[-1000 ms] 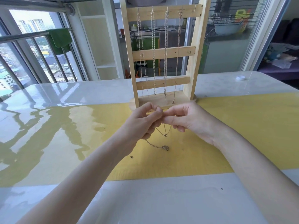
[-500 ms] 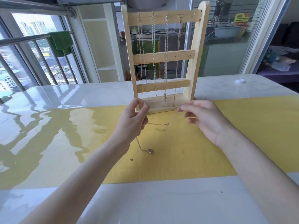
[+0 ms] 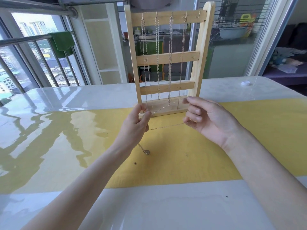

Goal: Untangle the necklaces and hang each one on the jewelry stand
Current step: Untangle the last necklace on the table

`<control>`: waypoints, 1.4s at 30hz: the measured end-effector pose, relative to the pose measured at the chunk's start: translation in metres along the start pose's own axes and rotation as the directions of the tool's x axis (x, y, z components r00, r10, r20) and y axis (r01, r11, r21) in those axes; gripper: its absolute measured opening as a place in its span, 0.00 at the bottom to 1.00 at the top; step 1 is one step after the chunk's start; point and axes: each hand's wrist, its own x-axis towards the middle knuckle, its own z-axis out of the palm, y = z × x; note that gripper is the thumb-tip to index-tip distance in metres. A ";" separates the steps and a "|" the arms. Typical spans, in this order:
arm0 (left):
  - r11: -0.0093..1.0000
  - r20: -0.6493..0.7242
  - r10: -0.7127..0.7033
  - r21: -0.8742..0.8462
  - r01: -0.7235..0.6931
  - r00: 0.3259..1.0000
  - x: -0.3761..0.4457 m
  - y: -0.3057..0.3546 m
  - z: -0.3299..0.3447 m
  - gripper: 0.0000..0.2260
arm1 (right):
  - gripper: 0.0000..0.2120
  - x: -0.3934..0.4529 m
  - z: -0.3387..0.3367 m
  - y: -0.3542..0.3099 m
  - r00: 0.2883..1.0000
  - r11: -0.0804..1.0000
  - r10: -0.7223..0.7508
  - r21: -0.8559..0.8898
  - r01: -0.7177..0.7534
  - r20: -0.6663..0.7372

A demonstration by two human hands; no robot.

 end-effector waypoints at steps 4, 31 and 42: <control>1.000 -0.009 -0.013 -0.012 0.013 1.000 0.001 0.001 0.000 0.05 | 0.13 -0.005 0.002 -0.006 0.989 0.980 0.036 0.187 -0.064 0.147; 0.994 0.245 0.012 -0.113 0.016 0.969 -0.008 0.027 0.007 0.10 | 0.13 -0.015 0.016 -0.019 0.946 0.913 0.192 -0.401 -0.075 0.260; 0.992 -0.092 0.074 0.112 -0.063 0.993 -0.008 0.037 -0.002 0.12 | 0.14 -0.011 0.018 -0.015 0.998 0.586 -0.066 -0.810 0.021 -0.021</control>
